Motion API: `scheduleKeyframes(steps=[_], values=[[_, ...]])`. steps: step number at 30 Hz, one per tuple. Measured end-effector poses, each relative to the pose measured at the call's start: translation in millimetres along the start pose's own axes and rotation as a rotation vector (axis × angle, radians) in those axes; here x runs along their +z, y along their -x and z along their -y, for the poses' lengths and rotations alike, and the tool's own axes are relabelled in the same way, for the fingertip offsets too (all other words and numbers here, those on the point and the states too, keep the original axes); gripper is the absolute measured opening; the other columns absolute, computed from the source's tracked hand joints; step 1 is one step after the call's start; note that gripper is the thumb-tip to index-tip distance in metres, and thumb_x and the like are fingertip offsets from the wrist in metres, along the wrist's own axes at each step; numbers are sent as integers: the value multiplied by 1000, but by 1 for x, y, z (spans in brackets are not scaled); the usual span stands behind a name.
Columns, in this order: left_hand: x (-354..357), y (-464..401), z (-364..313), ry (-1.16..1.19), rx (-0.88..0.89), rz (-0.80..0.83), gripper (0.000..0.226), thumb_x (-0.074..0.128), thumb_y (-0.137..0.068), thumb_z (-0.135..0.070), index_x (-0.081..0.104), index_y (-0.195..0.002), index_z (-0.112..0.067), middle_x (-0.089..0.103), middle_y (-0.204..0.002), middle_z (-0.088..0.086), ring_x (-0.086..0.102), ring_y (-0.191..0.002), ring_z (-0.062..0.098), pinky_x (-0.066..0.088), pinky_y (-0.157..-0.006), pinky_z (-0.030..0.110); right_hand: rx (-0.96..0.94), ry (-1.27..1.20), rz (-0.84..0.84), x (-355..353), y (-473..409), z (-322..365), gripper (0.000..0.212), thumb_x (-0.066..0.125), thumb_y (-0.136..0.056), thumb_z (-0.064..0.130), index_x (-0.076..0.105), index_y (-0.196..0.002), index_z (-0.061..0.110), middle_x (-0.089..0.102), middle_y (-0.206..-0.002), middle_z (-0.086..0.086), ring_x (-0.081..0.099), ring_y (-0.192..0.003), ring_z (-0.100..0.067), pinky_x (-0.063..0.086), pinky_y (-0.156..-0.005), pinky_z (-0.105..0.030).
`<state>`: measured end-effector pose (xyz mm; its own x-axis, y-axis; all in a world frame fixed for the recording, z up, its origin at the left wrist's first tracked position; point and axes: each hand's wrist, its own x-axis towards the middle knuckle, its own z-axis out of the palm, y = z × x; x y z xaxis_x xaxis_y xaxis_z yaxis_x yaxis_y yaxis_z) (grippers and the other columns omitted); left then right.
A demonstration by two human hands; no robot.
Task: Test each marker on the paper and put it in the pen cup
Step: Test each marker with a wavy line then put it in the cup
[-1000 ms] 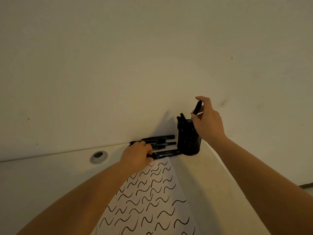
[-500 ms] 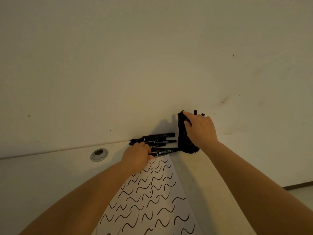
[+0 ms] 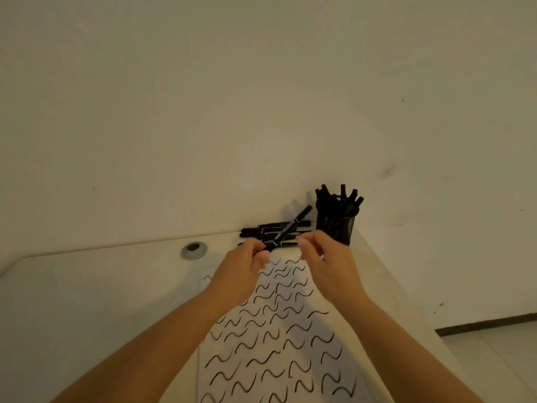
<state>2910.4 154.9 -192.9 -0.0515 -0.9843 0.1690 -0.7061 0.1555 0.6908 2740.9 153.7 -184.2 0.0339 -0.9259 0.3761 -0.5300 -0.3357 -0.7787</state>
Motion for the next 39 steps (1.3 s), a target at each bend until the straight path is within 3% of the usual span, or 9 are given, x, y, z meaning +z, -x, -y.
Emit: scheduleKeyframes(steps=[3,8,13,19,24,28,32,35,39], values=[[-2,40,-6,45,69,118,11,38,-96,-31,48,-96,-35,59,-83,-14,53,-73,-8,37,-63,13,125,-222,67,11,32,12,16,47,-90,39,61,-92,31,62,-65,9,55,-58,1,41,-51,-13],[-11,94,-4,-21,200,122,14,37,-95,-37,47,-85,-38,50,-67,-13,44,-54,0,34,-52,14,250,-486,-8,19,84,28,23,46,-93,28,65,-82,23,59,-52,11,48,-48,0,39,-45,-12],[-6,138,-2,-220,298,45,36,24,-91,-50,51,-99,-26,47,-75,-14,45,-64,5,37,-58,21,341,-661,-32,25,131,43,26,46,-93,27,65,-81,15,58,-50,6,48,-46,-3,41,-46,-13],[-9,180,-7,-356,285,-5,51,5,-83,-55,47,-88,-26,45,-68,-12,44,-59,8,37,-55,25,327,-566,87,26,159,54,35,45,-93,32,62,-67,17,48,-43,8,40,-43,-5,37,-46,-17],[-24,192,16,122,12,203,40,30,-93,-43,48,-60,-30,44,-57,-7,37,-52,7,32,-56,24,500,-656,-130,6,148,41,35,42,-95,30,55,-66,15,39,-35,8,34,-40,-9,30,-40,-18],[-37,184,45,184,-36,56,37,35,-96,-29,53,-65,-23,55,-53,-8,46,-53,7,37,-58,23,332,-463,-184,-12,148,22,28,49,-92,30,61,-71,15,47,-42,9,39,-40,-3,33,-40,-14],[-22,175,41,136,32,61,38,28,-92,-44,61,-87,-26,67,-81,-24,59,-83,-5,43,-75,11,227,-334,-5,4,163,16,16,59,-83,28,63,-73,17,59,-51,4,53,-49,-2,44,-52,-17],[-7,170,39,20,80,109,47,20,-90,-54,60,-97,-32,63,-96,-11,54,-93,1,44,-83,23,168,-339,71,9,173,9,10,58,-85,21,62,-75,21,64,-58,2,59,-55,-7,50,-58,-21],[0,169,42,-34,88,91,43,22,-90,-48,61,-97,-30,59,-94,-2,51,-93,10,44,-84,33,158,-269,35,12,177,4,12,56,-83,23,58,-72,23,66,-60,5,59,-55,-8,50,-58,-24]])
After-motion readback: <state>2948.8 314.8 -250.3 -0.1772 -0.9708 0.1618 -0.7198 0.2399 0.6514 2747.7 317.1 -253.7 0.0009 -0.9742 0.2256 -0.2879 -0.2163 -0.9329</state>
